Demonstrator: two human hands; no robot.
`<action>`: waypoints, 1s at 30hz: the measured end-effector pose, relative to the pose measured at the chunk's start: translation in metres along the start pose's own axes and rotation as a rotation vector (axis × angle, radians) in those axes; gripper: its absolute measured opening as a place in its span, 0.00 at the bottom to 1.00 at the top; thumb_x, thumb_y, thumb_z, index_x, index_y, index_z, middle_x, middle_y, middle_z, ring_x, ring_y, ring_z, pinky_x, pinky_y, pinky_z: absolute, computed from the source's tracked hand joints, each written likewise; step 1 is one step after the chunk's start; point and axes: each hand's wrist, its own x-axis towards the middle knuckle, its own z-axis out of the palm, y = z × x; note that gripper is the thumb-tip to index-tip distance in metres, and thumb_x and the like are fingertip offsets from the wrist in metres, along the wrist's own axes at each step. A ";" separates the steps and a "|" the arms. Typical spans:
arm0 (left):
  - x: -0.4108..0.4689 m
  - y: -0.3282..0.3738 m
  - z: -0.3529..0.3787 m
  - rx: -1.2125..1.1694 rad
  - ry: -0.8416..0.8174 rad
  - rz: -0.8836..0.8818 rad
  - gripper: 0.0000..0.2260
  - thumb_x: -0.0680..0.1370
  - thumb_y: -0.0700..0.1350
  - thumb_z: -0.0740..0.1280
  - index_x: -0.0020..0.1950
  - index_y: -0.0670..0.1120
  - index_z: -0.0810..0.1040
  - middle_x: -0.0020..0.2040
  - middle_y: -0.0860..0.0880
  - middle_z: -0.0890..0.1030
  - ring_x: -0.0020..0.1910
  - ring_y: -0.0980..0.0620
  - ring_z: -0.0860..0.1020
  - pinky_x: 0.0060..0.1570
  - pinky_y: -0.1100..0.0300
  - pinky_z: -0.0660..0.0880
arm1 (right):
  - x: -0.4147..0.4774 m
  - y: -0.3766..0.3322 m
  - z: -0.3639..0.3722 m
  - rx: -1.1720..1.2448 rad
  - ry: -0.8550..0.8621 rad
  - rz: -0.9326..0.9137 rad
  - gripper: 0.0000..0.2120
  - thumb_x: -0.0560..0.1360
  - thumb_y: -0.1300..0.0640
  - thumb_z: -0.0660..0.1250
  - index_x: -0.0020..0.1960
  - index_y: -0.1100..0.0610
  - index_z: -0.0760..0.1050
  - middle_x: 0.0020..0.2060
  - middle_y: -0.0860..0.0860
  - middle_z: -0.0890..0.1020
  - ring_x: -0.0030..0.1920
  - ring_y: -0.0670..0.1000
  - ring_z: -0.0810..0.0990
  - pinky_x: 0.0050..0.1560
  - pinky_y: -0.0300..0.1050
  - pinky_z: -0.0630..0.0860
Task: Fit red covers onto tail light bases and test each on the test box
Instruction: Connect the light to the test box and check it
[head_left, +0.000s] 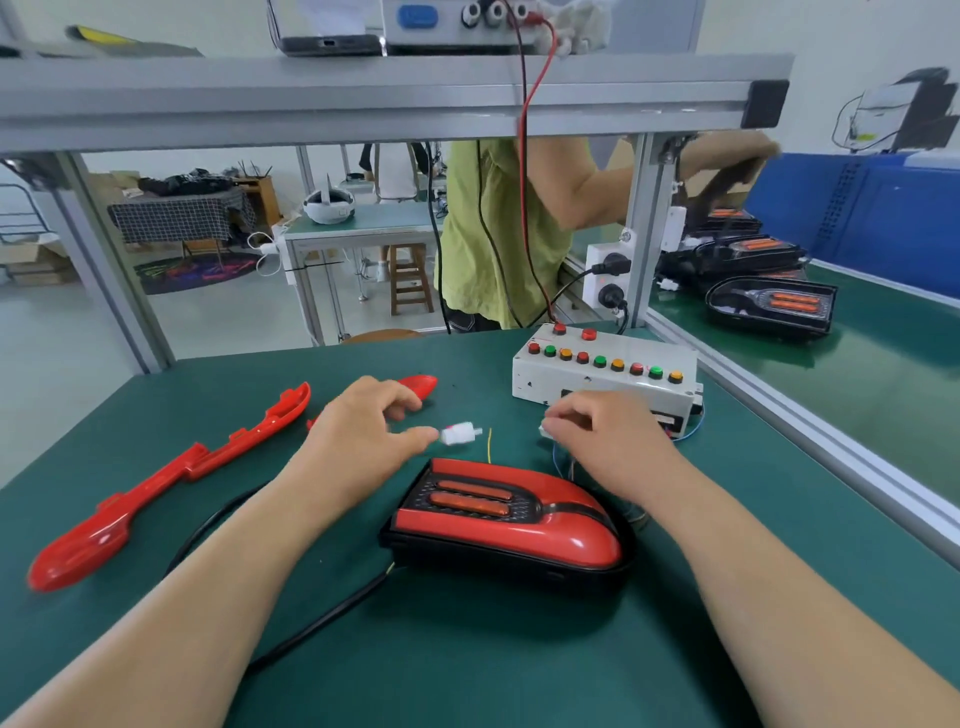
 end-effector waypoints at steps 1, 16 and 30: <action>-0.001 0.001 -0.004 0.043 0.006 -0.032 0.09 0.72 0.54 0.75 0.47 0.53 0.80 0.43 0.55 0.77 0.41 0.58 0.75 0.43 0.59 0.69 | 0.000 0.000 0.002 0.003 -0.034 0.006 0.06 0.78 0.51 0.66 0.47 0.48 0.81 0.40 0.40 0.82 0.42 0.41 0.77 0.43 0.36 0.70; -0.010 0.016 0.007 -0.616 -0.522 -0.434 0.18 0.81 0.52 0.65 0.52 0.36 0.80 0.47 0.34 0.83 0.43 0.43 0.77 0.47 0.51 0.72 | -0.003 -0.006 0.012 0.075 -0.064 0.064 0.15 0.80 0.53 0.61 0.43 0.55 0.83 0.36 0.45 0.84 0.37 0.42 0.79 0.52 0.44 0.76; 0.004 0.005 -0.002 -0.933 -0.186 -0.476 0.15 0.85 0.47 0.58 0.51 0.39 0.79 0.37 0.43 0.85 0.35 0.50 0.85 0.34 0.61 0.81 | -0.008 -0.031 0.024 1.093 -0.248 0.373 0.25 0.74 0.36 0.62 0.53 0.58 0.78 0.42 0.55 0.86 0.43 0.51 0.86 0.41 0.43 0.82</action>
